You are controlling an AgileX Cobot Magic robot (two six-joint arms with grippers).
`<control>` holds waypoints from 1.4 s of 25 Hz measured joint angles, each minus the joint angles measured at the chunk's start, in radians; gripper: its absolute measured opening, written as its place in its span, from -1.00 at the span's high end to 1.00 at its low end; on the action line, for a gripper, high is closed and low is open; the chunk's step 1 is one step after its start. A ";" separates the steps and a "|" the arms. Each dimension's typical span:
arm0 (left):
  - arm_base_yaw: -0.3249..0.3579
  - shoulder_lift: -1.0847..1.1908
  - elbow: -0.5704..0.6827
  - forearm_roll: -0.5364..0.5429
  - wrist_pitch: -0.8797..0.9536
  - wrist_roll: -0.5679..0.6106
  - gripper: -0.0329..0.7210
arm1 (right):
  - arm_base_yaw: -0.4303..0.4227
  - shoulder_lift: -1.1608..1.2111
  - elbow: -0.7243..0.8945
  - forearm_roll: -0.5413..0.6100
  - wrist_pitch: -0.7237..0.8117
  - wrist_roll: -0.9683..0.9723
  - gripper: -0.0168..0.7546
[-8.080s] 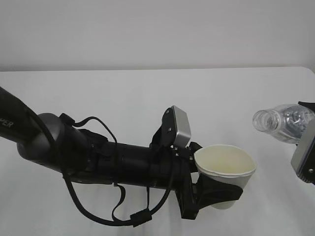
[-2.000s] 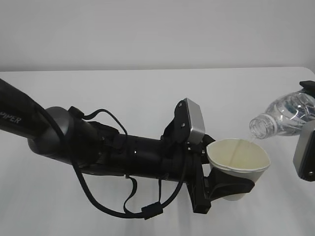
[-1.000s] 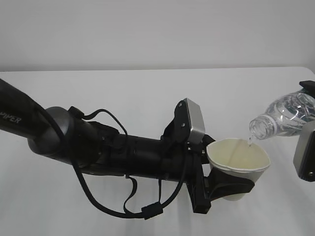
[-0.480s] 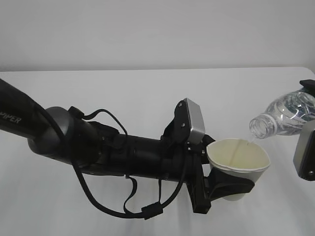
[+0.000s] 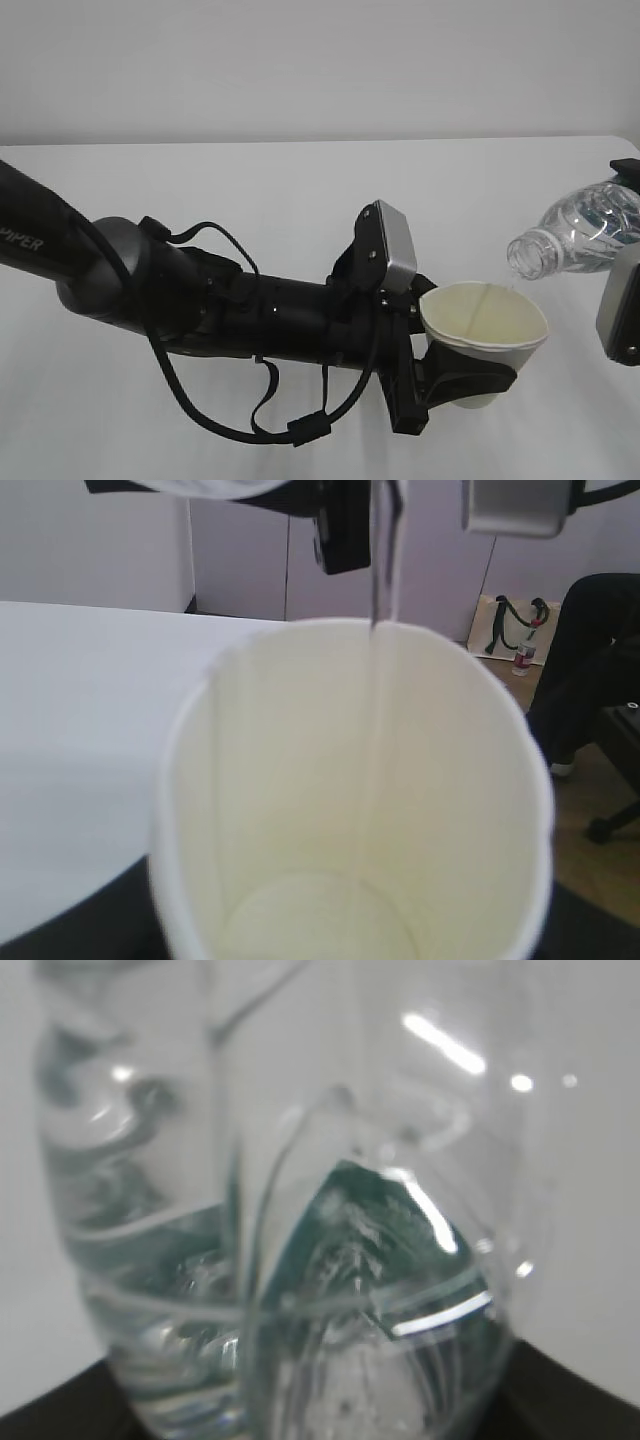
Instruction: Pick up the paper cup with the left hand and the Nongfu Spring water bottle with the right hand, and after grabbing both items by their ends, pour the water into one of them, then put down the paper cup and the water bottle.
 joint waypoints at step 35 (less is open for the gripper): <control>0.000 0.000 0.000 -0.004 0.000 0.000 -0.22 | 0.000 0.000 0.000 0.000 0.000 -0.012 -0.18</control>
